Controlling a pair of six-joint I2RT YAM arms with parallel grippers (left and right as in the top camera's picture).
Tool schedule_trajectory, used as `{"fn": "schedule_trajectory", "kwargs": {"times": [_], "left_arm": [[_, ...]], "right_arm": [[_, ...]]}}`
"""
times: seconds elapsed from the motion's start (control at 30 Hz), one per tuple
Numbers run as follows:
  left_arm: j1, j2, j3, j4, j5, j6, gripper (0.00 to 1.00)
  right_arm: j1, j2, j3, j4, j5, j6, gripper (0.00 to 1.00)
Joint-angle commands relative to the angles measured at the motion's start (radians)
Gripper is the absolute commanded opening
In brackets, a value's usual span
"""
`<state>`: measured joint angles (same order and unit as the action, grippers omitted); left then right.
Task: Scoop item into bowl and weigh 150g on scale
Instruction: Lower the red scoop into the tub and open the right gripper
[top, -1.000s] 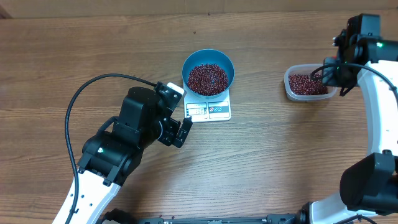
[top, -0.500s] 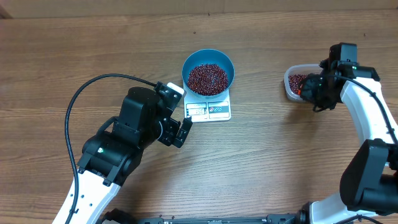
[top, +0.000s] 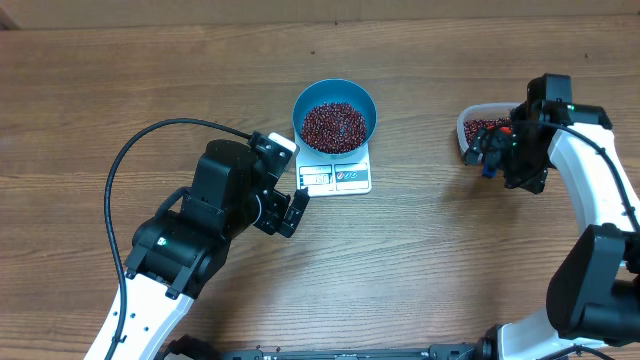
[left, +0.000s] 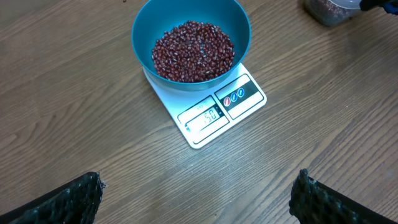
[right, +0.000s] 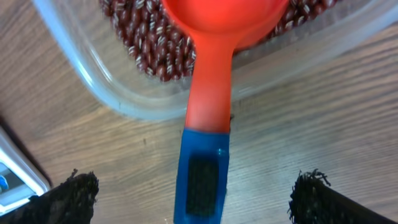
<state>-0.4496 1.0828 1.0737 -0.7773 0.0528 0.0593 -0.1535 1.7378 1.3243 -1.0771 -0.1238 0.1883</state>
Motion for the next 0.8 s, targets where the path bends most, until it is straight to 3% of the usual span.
{"fn": "schedule_trajectory", "kwargs": {"times": [0.0, 0.3, 0.77], "left_arm": [[0.004, -0.011, 0.008, 0.003, 0.011, 0.016, 1.00], [0.004, -0.011, 0.008, 0.003, 0.011, 0.016, 1.00], [0.004, -0.011, 0.008, 0.003, 0.011, 0.016, 0.99]], "right_arm": [[0.001, -0.053, 0.094, -0.042, -0.001, -0.093, 1.00], [0.001, -0.152, 0.311, -0.287, 0.108, -0.301, 1.00], [0.001, -0.154, 0.310, -0.323, 0.107, -0.302, 1.00]]}}
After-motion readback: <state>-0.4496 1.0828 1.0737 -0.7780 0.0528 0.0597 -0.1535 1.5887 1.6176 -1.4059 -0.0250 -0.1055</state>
